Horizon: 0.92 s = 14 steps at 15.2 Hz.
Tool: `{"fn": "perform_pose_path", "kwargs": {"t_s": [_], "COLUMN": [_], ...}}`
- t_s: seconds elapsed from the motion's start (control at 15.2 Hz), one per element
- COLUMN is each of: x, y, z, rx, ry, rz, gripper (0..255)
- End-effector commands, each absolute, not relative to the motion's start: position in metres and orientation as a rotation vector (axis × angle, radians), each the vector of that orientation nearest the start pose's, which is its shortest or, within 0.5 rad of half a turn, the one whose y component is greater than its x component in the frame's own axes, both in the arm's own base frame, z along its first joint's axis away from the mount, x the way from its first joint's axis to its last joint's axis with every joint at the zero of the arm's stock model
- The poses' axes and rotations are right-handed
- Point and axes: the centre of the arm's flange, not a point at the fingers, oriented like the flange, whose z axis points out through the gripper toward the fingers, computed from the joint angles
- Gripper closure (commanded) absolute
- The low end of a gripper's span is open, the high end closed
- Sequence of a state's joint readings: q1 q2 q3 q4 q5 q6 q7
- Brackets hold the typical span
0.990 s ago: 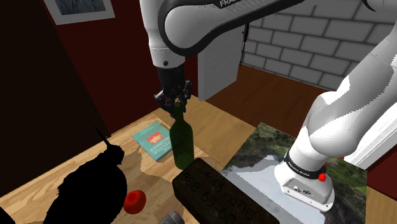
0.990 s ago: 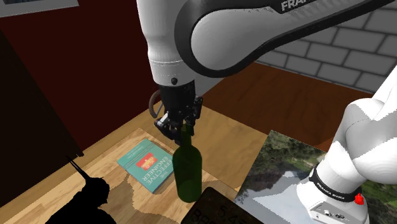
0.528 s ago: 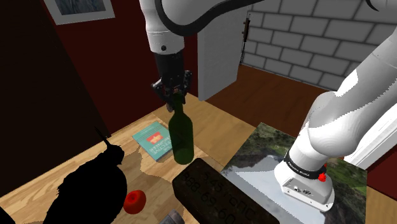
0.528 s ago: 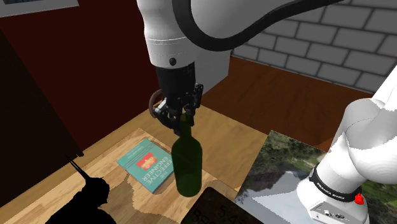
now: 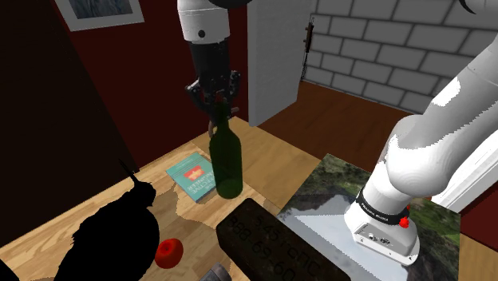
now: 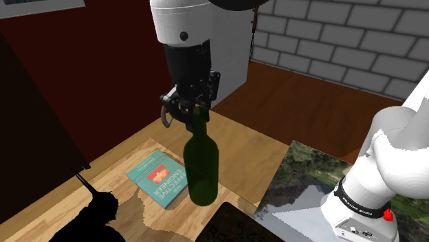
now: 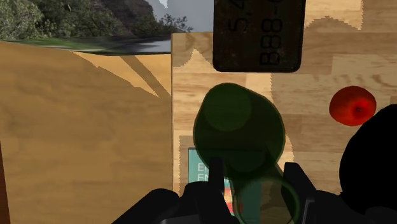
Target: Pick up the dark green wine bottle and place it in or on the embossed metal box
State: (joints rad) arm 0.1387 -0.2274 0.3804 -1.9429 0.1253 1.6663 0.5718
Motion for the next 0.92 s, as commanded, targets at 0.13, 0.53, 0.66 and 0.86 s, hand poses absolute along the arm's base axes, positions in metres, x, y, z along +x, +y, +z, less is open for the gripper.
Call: {"fn": "perform_pose_path", "kwargs": {"t_s": [0.13,0.53,0.66,0.86], "x": [0.410,0.410,0.410,0.387], "y": [0.266,0.266,0.266,0.271], "z": [0.587,0.618,0.629,0.643], "rx": [-3.135,-3.135,-3.135,-3.135], "ry": [0.126,0.126,0.126,0.126], "rz": [0.119,0.119,0.119,0.119], "gripper": [255,255,255,255]}}
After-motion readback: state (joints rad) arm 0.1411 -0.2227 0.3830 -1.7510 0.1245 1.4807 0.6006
